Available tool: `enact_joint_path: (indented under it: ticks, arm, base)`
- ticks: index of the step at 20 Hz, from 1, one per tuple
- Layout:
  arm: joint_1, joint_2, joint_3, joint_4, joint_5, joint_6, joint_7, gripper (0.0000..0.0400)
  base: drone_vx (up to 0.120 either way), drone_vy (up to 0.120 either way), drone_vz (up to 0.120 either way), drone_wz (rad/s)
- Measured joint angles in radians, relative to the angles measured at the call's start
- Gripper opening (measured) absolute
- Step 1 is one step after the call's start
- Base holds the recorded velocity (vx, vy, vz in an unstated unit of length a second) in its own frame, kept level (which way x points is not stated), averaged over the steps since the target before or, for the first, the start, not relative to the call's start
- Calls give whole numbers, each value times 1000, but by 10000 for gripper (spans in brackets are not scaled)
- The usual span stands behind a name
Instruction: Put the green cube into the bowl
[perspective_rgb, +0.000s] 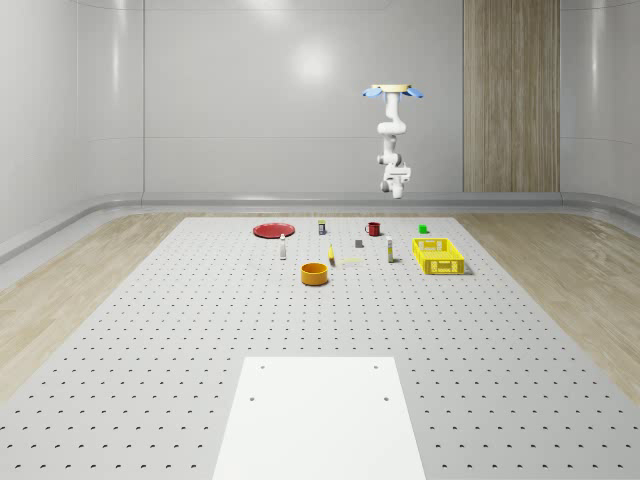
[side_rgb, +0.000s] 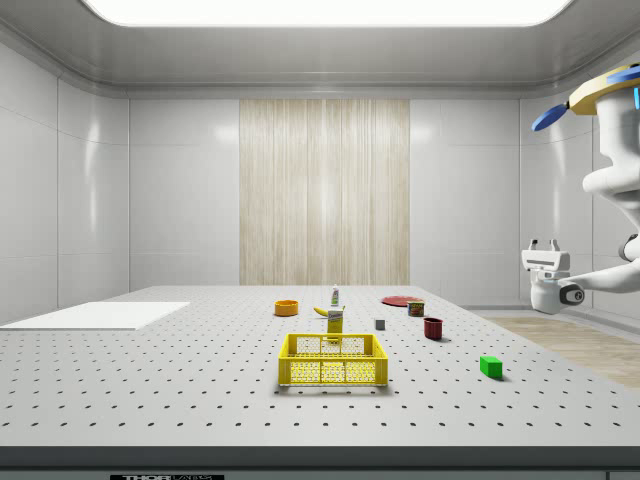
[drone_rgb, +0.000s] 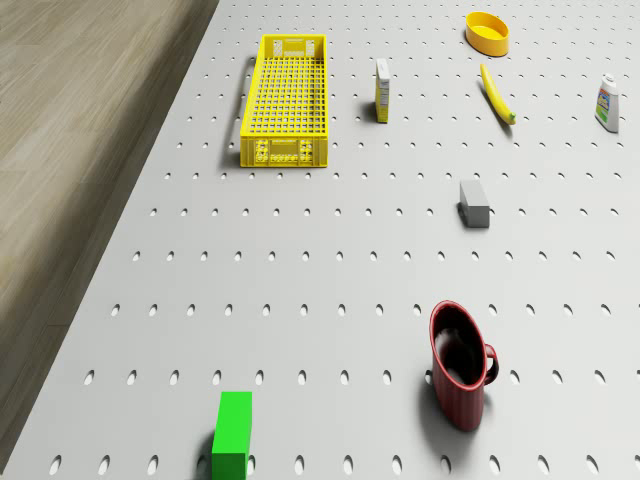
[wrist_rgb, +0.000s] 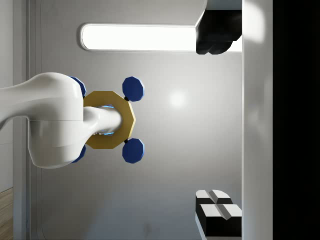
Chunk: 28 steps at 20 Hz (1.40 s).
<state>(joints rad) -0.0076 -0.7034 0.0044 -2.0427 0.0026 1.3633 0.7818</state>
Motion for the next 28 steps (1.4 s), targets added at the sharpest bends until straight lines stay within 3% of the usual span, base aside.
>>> enact_joint_path:
  ticks: [10, 28]
  arm:
    - [-1, -5, 1, -3, -1, 7, 0, 400]
    - [-9, -14, 24, -13, -32, 20, 3, 400]
  base:
    - [4, 120, 0, 0]
    - [120, 109, 0, 0]
